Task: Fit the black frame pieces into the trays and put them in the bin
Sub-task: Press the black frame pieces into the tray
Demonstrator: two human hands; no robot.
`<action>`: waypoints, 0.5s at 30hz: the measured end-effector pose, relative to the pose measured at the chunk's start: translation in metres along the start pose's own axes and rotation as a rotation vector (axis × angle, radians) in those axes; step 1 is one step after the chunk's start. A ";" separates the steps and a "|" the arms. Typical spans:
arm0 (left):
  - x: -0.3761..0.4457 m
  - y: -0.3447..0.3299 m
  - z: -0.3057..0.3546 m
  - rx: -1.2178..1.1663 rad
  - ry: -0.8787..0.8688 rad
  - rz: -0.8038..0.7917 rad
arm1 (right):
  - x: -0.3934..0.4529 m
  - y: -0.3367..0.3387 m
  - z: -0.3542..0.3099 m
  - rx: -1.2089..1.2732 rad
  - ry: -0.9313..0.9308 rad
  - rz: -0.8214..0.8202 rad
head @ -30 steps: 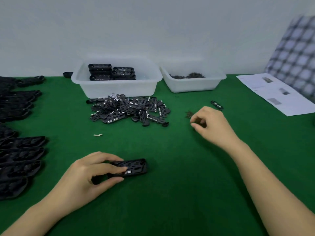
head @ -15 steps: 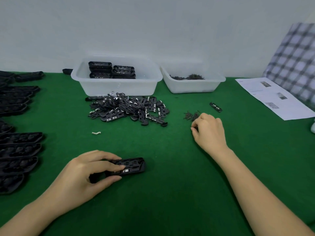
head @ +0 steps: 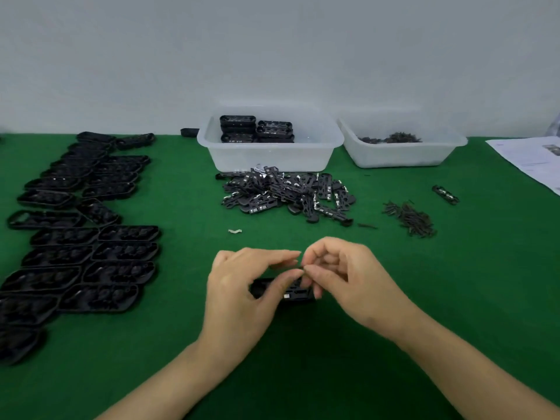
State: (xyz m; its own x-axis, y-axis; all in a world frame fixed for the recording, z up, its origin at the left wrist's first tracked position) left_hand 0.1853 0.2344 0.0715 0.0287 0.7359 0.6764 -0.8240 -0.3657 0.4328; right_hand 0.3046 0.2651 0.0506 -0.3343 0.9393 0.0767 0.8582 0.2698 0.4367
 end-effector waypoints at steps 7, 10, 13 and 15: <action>-0.004 0.010 -0.001 0.038 0.010 0.064 | -0.002 -0.008 0.004 0.336 0.014 0.053; -0.006 0.004 -0.006 0.051 0.057 0.027 | -0.002 -0.003 -0.004 0.235 0.142 0.130; -0.009 -0.006 -0.016 -0.007 0.132 -0.046 | -0.011 0.000 -0.031 -0.220 0.451 0.246; -0.010 -0.009 -0.020 -0.025 0.160 -0.071 | -0.018 -0.012 -0.042 -0.591 0.647 0.230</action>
State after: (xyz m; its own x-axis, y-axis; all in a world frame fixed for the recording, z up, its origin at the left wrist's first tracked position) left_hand 0.1806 0.2421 0.0491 -0.0014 0.8413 0.5406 -0.8369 -0.2969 0.4598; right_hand 0.2839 0.2364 0.0820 -0.4858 0.6061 0.6298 0.6508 -0.2302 0.7235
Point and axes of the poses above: each hand's wrist, its own x-axis towards the middle knuckle, its own y-axis out of the back of the hand, z = x × y, the point moved 10 cm from there along x, towards the middle knuckle, and after that the axes turned 2 degrees about z, right-handed, at the moved point
